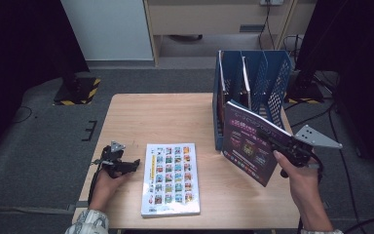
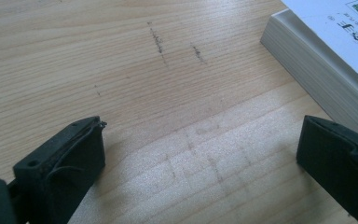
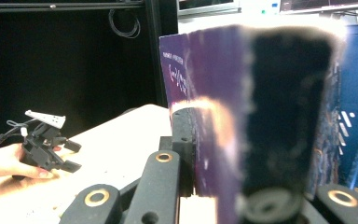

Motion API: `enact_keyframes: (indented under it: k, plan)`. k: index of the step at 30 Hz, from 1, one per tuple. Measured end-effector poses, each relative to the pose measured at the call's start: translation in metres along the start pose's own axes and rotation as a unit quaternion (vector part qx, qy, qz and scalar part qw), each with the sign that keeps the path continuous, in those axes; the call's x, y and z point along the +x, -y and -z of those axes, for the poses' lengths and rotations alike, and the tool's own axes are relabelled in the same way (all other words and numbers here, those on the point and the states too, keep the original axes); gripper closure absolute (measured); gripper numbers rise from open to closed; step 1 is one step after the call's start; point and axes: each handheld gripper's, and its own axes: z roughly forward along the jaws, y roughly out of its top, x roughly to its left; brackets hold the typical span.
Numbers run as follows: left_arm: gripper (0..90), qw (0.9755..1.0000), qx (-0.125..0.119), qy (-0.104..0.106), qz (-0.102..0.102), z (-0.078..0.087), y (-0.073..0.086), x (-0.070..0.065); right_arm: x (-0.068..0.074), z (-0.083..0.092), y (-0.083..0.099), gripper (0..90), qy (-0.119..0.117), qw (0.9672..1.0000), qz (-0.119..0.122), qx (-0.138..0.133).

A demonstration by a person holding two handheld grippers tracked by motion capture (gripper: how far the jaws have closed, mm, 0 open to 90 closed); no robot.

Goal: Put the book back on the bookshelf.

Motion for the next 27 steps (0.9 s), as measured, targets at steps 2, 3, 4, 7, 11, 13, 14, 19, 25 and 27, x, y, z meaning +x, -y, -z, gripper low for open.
enact_keyframes:
  k: [2, 3, 4, 7, 11, 13, 14, 19, 25, 27]
  plan:
    - [0.1, 1.0, -0.001, 0.0, 0.0, 0.0, 0.0, 0.0, -0.001, 0.003, 0.0, 83.8, 0.002, 1.0, 0.001, 0.0]
    - [0.1, 1.0, 0.0, 0.0, 0.0, 0.0, 0.0, 0.0, -0.001, 0.005, -0.001, 83.8, 0.004, 1.0, 0.002, 0.001]
    - [0.1, 1.0, 0.0, 0.0, 0.0, 0.0, 0.0, 0.0, -0.002, 0.006, -0.001, 83.8, 0.006, 1.0, 0.002, 0.002]
    - [0.1, 1.0, -0.001, 0.0, 0.0, 0.0, 0.0, 0.0, -0.005, 0.011, -0.002, 83.8, 0.01, 0.9999, 0.002, 0.005]
    - [0.4, 1.0, -0.001, -0.003, 0.002, 0.0, 0.0, -0.001, -0.009, 0.017, -0.003, 83.8, 0.018, 0.9998, 0.001, 0.007]
    - [0.4, 1.0, -0.001, -0.005, 0.003, 0.0, 0.0, -0.001, -0.011, 0.021, -0.003, 83.8, 0.021, 0.9998, 0.002, 0.008]
    - [0.5, 1.0, -0.001, -0.005, 0.003, 0.0, 0.0, -0.001, -0.012, 0.022, -0.003, 83.8, 0.022, 0.9997, 0.003, 0.008]
    - [0.5, 1.0, -0.001, -0.006, 0.004, 0.0, 0.0, -0.001, -0.013, 0.031, -0.006, 83.8, 0.027, 0.9996, -0.001, 0.006]
    - [0.6, 1.0, -0.001, -0.008, 0.005, 0.0, 0.0, -0.001, -0.014, 0.04, -0.018, 83.9, 0.024, 0.9996, -0.011, -0.007]
    - [0.6, 0.9999, -0.001, -0.008, 0.006, 0.0, 0.0, -0.002, -0.014, 0.042, -0.025, 83.8, 0.024, 0.9996, -0.012, -0.012]
